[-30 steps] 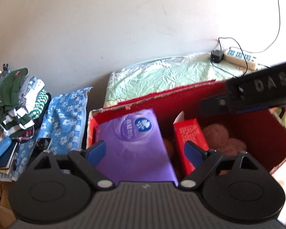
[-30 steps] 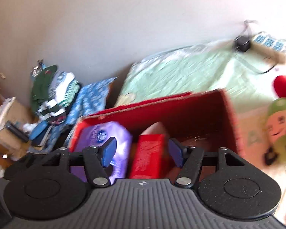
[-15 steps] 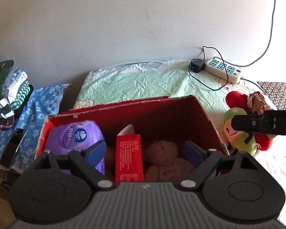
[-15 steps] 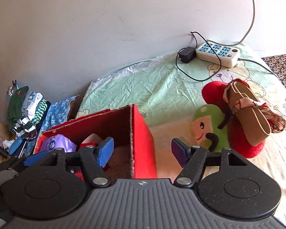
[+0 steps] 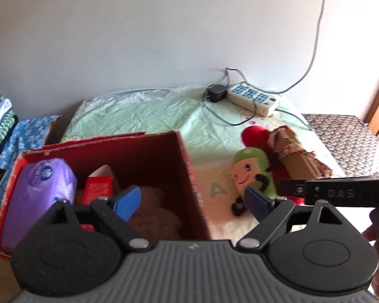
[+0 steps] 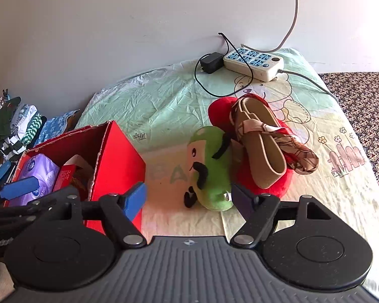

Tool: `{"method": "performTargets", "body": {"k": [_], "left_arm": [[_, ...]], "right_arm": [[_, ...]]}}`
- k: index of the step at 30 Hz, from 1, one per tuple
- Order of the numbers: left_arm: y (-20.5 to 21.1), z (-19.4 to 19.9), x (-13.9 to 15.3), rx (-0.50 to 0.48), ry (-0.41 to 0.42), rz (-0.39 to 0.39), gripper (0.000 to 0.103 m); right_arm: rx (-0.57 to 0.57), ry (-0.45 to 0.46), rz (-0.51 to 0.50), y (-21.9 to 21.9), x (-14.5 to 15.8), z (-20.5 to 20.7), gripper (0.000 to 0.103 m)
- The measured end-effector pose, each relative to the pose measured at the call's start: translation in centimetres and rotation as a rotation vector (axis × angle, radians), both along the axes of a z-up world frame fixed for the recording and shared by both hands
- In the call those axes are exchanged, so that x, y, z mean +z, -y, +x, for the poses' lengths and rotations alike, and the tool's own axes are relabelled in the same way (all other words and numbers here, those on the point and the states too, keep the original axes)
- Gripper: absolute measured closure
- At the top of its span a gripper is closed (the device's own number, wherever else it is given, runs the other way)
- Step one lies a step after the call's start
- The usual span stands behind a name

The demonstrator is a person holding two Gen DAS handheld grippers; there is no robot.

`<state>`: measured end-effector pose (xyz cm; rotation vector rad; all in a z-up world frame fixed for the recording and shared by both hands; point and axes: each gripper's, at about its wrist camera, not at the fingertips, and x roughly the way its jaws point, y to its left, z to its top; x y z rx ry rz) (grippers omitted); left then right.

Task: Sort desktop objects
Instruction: 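Move the right tool to the beige sandal on the red heart plush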

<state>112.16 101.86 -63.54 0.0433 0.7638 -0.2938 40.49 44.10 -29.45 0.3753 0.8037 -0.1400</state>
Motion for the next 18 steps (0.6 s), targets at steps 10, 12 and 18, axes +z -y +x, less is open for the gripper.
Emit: {"method": "performTargets", "body": {"k": [10, 12, 18], "left_arm": [[17.6, -7.5, -0.1, -0.124, -0.122, -0.023, 0.015], [23.1, -11.5, 2.9, -0.115, -0.177, -0.03, 0.015], [21.9, -5.8, -0.5, -0.06, -0.242, -0.092, 0.017]], "right_arm": [[0.052, 0.015, 0.221, 6.4, -1.7, 0.0, 0.044], [0.07, 0.012, 0.284, 7.2, -2.2, 0.3, 0.048], [0.071, 0.083, 0.194, 8.8, -1.6, 0.1, 0.048]]}}
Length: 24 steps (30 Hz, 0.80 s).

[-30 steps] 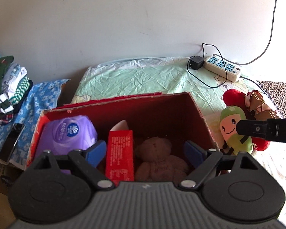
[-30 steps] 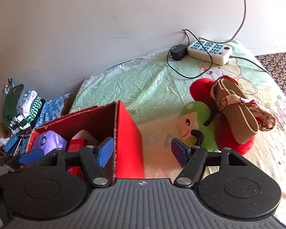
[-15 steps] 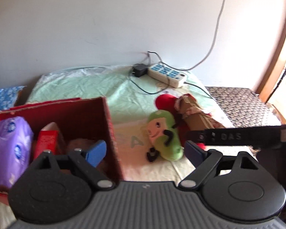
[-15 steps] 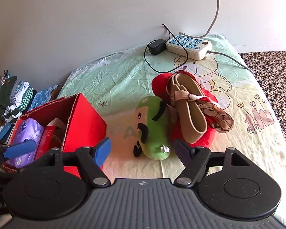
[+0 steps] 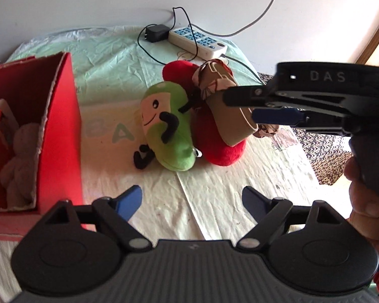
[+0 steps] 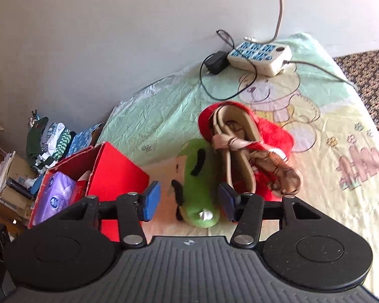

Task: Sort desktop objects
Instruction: 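Move the right tool to the beige sandal on the red heart plush, then close the right tool on the beige sandal strap and lift it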

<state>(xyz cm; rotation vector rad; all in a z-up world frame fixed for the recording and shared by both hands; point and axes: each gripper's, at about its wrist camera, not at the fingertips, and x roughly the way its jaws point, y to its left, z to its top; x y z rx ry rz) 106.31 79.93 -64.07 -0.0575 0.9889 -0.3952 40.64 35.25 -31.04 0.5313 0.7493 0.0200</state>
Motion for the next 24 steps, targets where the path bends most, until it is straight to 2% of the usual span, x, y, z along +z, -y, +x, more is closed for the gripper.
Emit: {"method": "performTargets", "body": {"k": [4, 6, 9, 12, 13, 15, 17, 18, 20, 22, 24], "left_arm": [[-0.1, 5.1, -1.8, 0.028, 0.04, 0.01, 0.015], [-0.7, 8.5, -3.4, 0.033, 0.074, 0.01, 0.014], [-1.8, 12.5, -5.7, 0.008, 0.091, 0.035, 0.014], [-1.7, 14.6, -7.9, -0.05, 0.09, 0.05, 0.014], [-0.5, 13.6, -7.2, -0.071, 0.095, 0.054, 0.014], [3.7, 8.8, -4.4, -0.108, 0.114, 0.075, 0.014], [7.9, 2.0, -1.3, -0.14, 0.137, 0.097, 0.02], [8.3, 1.7, -1.5, -0.154, 0.14, 0.106, 0.021], [11.1, -2.7, 1.0, -0.162, 0.136, 0.113, 0.022], [13.5, -7.2, 3.6, -0.169, 0.13, 0.11, 0.027], [14.1, -8.0, 4.2, -0.188, 0.122, 0.101, 0.036]], "right_arm": [[-0.11, 0.06, -0.097, 2.7, 0.2, -0.2, 0.044], [-0.13, 0.074, -0.169, 3.5, 0.1, 0.6, 0.032], [-0.106, 0.086, -0.217, 4.2, -0.4, 2.4, 0.03], [-0.011, 0.056, -0.212, 4.3, -1.1, 4.4, 0.025], [0.018, 0.036, -0.231, 4.2, -1.4, 5.0, 0.025], [0.056, 0.02, -0.24, 4.2, -1.9, 5.7, 0.026], [0.096, -0.013, -0.218, 4.5, -2.6, 6.2, 0.027], [0.115, -0.036, -0.199, 4.7, -3.0, 6.5, 0.03], [0.129, -0.099, -0.152, 5.1, -4.0, 7.2, 0.041], [0.151, -0.114, -0.096, 5.3, -4.5, 7.1, 0.053], [0.159, -0.117, -0.068, 5.1, -4.4, 6.9, 0.065]]}}
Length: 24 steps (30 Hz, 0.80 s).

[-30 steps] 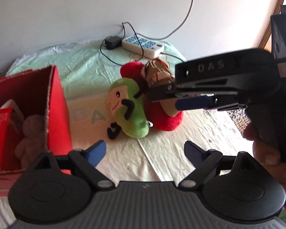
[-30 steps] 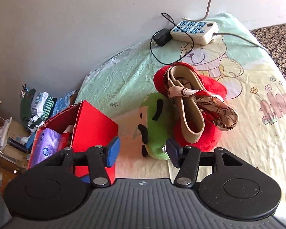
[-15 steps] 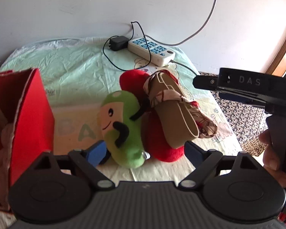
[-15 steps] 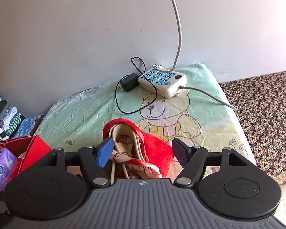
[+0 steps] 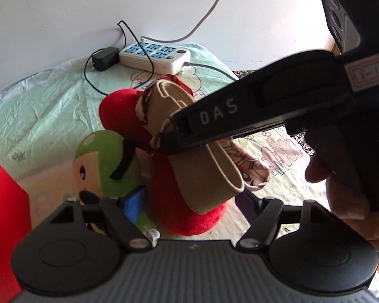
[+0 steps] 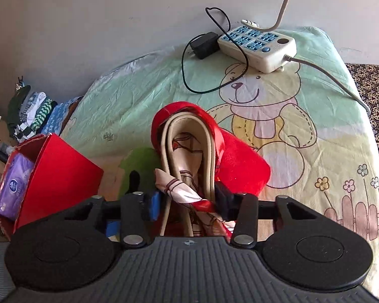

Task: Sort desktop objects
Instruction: 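Close the right tool on the beige sandal strap and lift it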

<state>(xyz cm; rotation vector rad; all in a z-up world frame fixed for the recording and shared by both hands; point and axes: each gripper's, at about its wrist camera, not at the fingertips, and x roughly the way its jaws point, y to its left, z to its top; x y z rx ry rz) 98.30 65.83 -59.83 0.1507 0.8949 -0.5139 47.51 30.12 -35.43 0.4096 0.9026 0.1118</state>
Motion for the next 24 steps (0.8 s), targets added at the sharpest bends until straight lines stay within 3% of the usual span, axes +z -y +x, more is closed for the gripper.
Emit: {"method": "performTargets", "body": {"k": [5, 7, 11, 17, 24], "left_arm": [[1.7, -0.1, -0.5, -0.049, 0.044, 0.044, 0.037], [2.7, -1.5, -0.1, -0.058, 0.066, 0.07, 0.047], [3.4, -3.8, 1.2, -0.062, 0.085, 0.059, 0.05], [1.4, -4.2, 2.0, -0.075, 0.177, 0.041, 0.052], [-2.6, -3.6, 4.3, -0.037, 0.263, 0.008, 0.052]], "right_arm": [[-0.03, -0.016, 0.061, 0.2, 0.3, -0.6, 0.068], [-0.035, -0.009, 0.062, 0.1, 0.7, -1.0, 0.068], [-0.051, 0.007, 0.051, -0.5, 1.4, -2.0, 0.069], [-0.096, 0.056, 0.126, -0.5, 3.2, -4.4, 0.07], [-0.045, 0.156, 0.095, -3.8, 6.7, -6.2, 0.07]]}}
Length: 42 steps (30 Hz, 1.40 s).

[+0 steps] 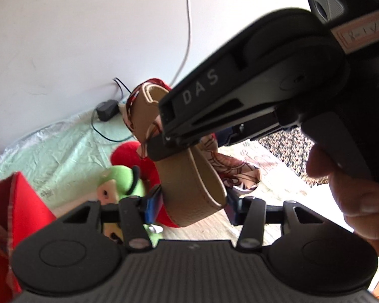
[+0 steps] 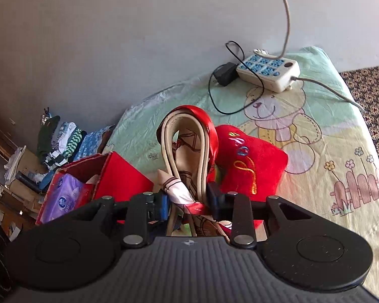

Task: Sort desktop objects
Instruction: 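Close the right tool on the beige sandal strap and lift it, then carry the sandal with the right tool into the red box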

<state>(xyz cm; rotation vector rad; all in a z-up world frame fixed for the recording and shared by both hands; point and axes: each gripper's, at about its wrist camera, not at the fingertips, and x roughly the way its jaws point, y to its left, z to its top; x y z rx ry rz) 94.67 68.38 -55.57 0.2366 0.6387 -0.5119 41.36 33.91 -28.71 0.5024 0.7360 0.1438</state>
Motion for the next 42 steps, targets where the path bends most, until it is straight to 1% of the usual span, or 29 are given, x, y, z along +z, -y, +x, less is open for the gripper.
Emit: {"method": "performTargets", "body": {"k": [2, 6, 9, 13, 16, 22, 24, 28, 30, 33, 36, 39, 40, 41, 42], "left_arm": [[-1.9, 0.3, 0.9, 0.026, 0.026, -0.011, 0.052], [-6.6, 0.9, 2.1, 0.103, 0.089, -0.009, 0.052], [-10.7, 1.7, 2.2, 0.161, 0.104, 0.005, 0.052], [-15.9, 2.8, 1.5, 0.21, 0.087, 0.032, 0.052], [-19.4, 4.3, 0.1, 0.22, 0.043, 0.039, 0.051], [-24.0, 7.3, -3.3, 0.187, -0.082, 0.041, 0.051], [-24.7, 8.0, -4.3, 0.166, -0.101, 0.051, 0.052], [-25.7, 9.6, -5.6, 0.132, -0.116, 0.054, 0.048], [-26.2, 10.7, -6.2, 0.123, -0.133, 0.05, 0.047], [-26.9, 12.1, -6.9, 0.117, -0.154, 0.048, 0.044], [-27.5, 13.2, -7.6, 0.112, -0.174, 0.049, 0.044], [-27.9, 14.1, -8.4, 0.117, -0.176, 0.049, 0.045], [-27.9, 14.2, -8.5, 0.116, -0.168, 0.054, 0.044], [-27.9, 14.3, -8.7, 0.116, -0.16, 0.059, 0.043], [-28.0, 14.4, -8.8, 0.115, -0.157, 0.058, 0.043]], "right_arm": [[0.03, 0.038, 0.002, -1.5, 1.1, 0.1, 0.07], [0.108, 0.103, 0.024, -5.1, 2.9, 0.8, 0.07], [0.166, 0.112, 0.056, -8.6, 3.4, 2.3, 0.07], [0.213, 0.077, 0.102, -13.8, 2.8, 4.7, 0.07], [0.219, 0.039, 0.096, -17.1, 1.8, 6.6, 0.07], [0.142, -0.113, 0.048, -21.4, -1.4, 9.6, 0.07], [0.111, -0.151, 0.01, -22.7, -2.2, 10.0, 0.07], [0.072, -0.205, -0.086, -24.6, -3.3, 10.7, 0.07], [0.054, -0.223, -0.092, -24.8, -3.5, 11.3, 0.07], [0.057, -0.274, -0.096, -25.2, -4.3, 12.3, 0.069], [0.055, -0.326, -0.062, -25.4, -5.4, 13.1, 0.069], [0.073, -0.391, -0.019, -25.9, -7.3, 13.8, 0.068], [0.075, -0.398, -0.032, -26.2, -7.5, 14.0, 0.069], [0.076, -0.403, -0.067, -26.8, -7.4, 14.0, 0.069], [0.081, -0.401, -0.089, -27.1, -7.4, 14.0, 0.067]]}}
